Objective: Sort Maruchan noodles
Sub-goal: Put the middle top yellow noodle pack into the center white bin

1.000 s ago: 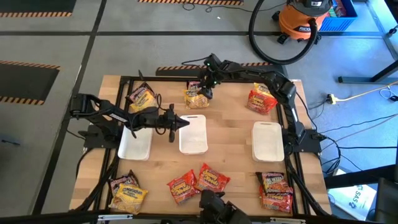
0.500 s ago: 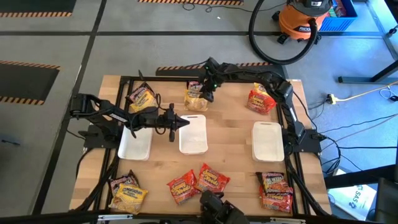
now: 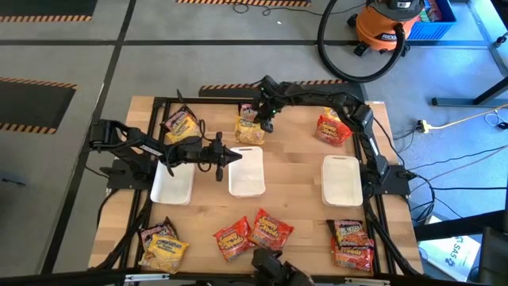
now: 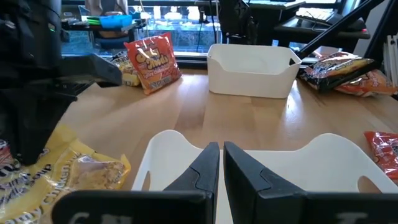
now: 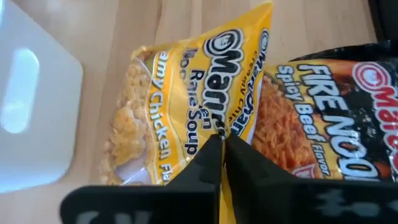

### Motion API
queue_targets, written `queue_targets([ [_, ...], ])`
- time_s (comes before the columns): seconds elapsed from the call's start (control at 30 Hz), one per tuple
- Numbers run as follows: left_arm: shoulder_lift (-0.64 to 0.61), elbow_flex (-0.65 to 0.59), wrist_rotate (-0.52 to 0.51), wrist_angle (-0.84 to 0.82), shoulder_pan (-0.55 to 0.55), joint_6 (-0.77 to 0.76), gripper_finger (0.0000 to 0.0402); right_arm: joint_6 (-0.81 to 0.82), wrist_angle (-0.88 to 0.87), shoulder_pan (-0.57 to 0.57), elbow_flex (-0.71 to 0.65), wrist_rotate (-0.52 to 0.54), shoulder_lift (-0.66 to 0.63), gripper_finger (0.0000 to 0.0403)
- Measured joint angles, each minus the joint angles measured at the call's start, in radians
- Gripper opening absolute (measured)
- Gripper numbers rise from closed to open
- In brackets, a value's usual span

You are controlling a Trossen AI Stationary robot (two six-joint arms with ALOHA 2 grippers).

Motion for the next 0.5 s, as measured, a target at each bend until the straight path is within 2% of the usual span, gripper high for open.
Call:
queue_targets([
  [0.2,-0.007,0.000,-0.022,0.002,0.000,0.000,0.0018,-0.067,-0.021,0.063,0.000,0.131,-0.055,0.0001],
  [0.5,-0.080,0.000,-0.184,-0.043,0.000,0.002,0.0018,-0.119,-0.067,0.155,0.002,0.295,-0.168,0.0000],
])
